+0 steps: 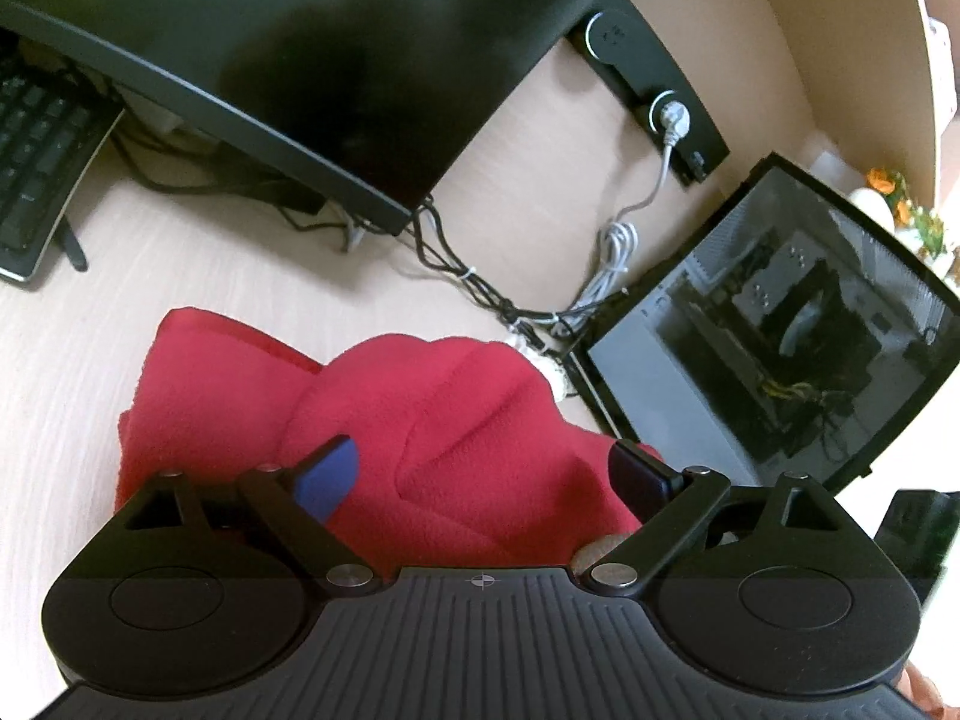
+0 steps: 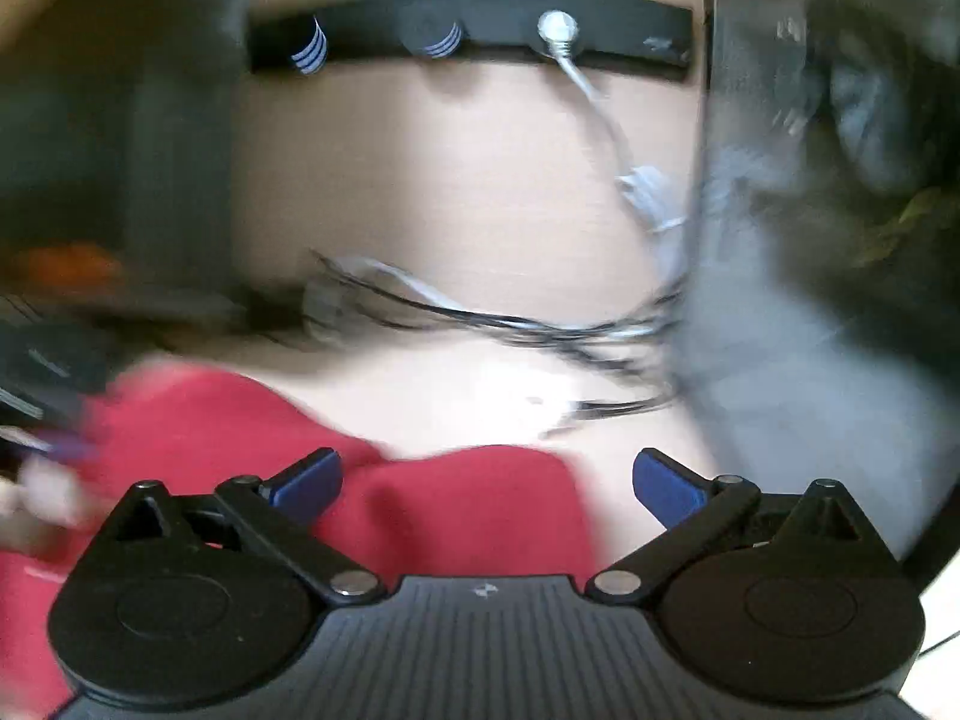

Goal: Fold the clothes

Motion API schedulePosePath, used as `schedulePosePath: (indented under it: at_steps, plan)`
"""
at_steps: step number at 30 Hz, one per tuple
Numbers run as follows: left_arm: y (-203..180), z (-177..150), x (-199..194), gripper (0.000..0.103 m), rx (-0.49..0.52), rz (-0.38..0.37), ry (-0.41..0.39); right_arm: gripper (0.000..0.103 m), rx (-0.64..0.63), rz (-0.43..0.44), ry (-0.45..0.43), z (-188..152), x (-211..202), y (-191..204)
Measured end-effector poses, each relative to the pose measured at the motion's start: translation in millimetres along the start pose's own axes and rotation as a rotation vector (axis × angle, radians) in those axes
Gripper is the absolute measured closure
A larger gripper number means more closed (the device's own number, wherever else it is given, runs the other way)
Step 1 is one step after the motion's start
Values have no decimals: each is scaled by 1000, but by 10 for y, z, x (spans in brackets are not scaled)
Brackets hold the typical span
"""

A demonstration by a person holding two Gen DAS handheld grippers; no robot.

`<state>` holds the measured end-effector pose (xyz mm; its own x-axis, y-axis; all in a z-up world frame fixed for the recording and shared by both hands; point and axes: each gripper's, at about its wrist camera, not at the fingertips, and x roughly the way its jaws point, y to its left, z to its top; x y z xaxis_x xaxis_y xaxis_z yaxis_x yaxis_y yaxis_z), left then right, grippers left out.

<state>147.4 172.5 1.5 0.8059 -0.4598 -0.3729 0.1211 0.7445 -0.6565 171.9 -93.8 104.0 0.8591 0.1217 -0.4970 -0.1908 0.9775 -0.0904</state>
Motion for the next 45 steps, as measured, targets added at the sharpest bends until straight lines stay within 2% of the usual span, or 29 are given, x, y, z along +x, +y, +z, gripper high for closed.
schedulePosePath:
  at_steps: [2,4,7,10,16,19,21,22,24,27,29,32,34,35,37,39,43,45]
  plan:
    - [30,-1,-9,9,-8,-11,-6,0,-62,-73,59,-7,213,79]
    - [45,-6,-7,9,-4,-17,-11,0,-45,-121,132,-102,496,60]
    - [68,-14,-12,9,3,-30,-14,0,118,-45,183,-119,715,-182]
    - [82,-22,-15,9,5,-39,-17,0,120,-15,188,-128,704,-254]
    - [37,-37,8,9,27,-17,-19,0,201,45,76,147,350,-257]
    - [9,-29,19,9,28,-2,-13,0,188,-4,192,119,651,-248]
    - [-22,-20,26,9,32,16,-5,0,182,-28,271,-49,885,-255]
    - [-51,-15,31,9,38,29,2,0,213,-10,277,-107,930,-291]
    - [-107,-2,43,9,51,59,17,0,221,-8,273,-77,896,-307]
    - [-139,11,57,8,59,84,33,0,176,-15,211,42,723,-260]
    - [-144,16,69,8,60,91,39,0,201,44,135,164,518,-263]
    - [-145,17,71,7,61,92,41,0,224,185,47,276,227,-200]
    - [-148,20,78,6,61,92,41,0,196,272,51,248,151,-86]
    - [-152,21,81,6,61,93,40,0,170,290,77,202,178,-9]
    - [-163,25,81,5,65,93,39,0,75,237,167,38,342,182]
    - [-190,69,20,5,68,70,34,0,97,229,174,-108,422,201]
    - [-181,196,-211,5,89,38,-18,0,147,267,160,-78,338,58]
    - [-32,255,-246,5,48,48,-11,0,176,287,133,-52,273,-32]
